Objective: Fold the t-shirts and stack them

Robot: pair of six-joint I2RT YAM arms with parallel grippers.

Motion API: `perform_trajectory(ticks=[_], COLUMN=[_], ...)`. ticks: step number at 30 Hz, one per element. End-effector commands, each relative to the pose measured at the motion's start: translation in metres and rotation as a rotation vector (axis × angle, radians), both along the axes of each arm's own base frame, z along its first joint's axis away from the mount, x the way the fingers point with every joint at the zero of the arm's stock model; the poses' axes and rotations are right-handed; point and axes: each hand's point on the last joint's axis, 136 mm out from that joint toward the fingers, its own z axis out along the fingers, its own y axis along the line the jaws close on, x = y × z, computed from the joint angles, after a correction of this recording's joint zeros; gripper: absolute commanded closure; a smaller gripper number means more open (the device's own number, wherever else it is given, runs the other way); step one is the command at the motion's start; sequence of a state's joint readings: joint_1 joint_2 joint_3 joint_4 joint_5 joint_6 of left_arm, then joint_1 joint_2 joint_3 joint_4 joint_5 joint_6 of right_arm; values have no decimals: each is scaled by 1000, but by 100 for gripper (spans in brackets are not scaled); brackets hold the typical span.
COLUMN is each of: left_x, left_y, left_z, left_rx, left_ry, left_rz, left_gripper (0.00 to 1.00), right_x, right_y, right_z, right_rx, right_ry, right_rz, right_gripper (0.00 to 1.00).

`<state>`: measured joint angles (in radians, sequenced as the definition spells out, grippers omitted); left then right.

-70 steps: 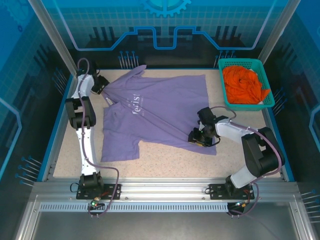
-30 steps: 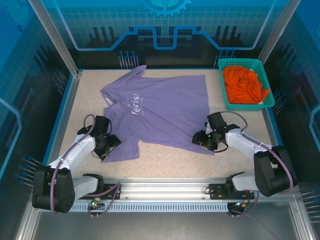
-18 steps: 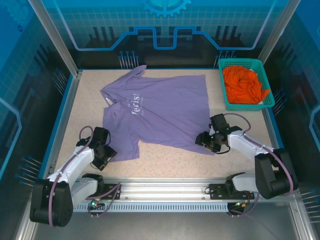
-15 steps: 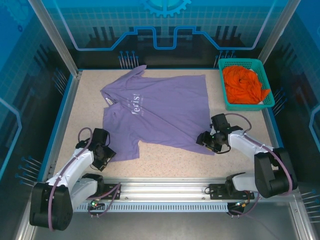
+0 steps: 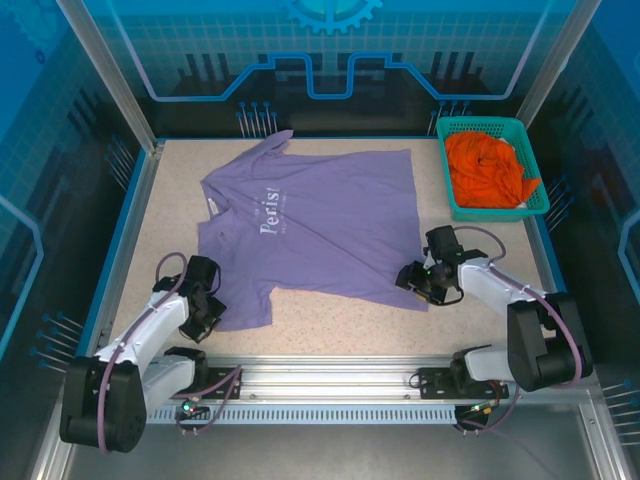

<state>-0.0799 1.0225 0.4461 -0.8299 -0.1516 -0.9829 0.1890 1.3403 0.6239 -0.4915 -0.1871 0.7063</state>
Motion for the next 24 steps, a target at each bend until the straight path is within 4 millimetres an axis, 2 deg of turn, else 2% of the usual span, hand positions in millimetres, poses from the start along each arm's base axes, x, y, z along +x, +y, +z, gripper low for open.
perform_trajectory(ticks=[1,7,11,16,21,24], left_x=[14,-24,-38,-55,-54,-52], left_y=[-6,-22,-28,-21,-20,-23], left_z=[5,12,23,39,55,59], left_rx=[-21,-49,-57,-26,-44,-57], left_ry=[-58,27,21,37,-29,-35], left_rz=[-38,-40,-18,21,38,26], left_gripper=[100,100,100,100,100,100], right_x=[-1,-14,-26,-40,-48,-42], right_y=[-8,-13,-16,-23,-32,-31], right_z=[-1,-11,-17,-15,-7,4], right_rx=[-16,-34,-42,-65,-66,-40], right_ry=[53,150,188,206,177,132], right_rz=[-21,-62,-83,-126,-171,-162], right_gripper=[44,46,47,47,45,43])
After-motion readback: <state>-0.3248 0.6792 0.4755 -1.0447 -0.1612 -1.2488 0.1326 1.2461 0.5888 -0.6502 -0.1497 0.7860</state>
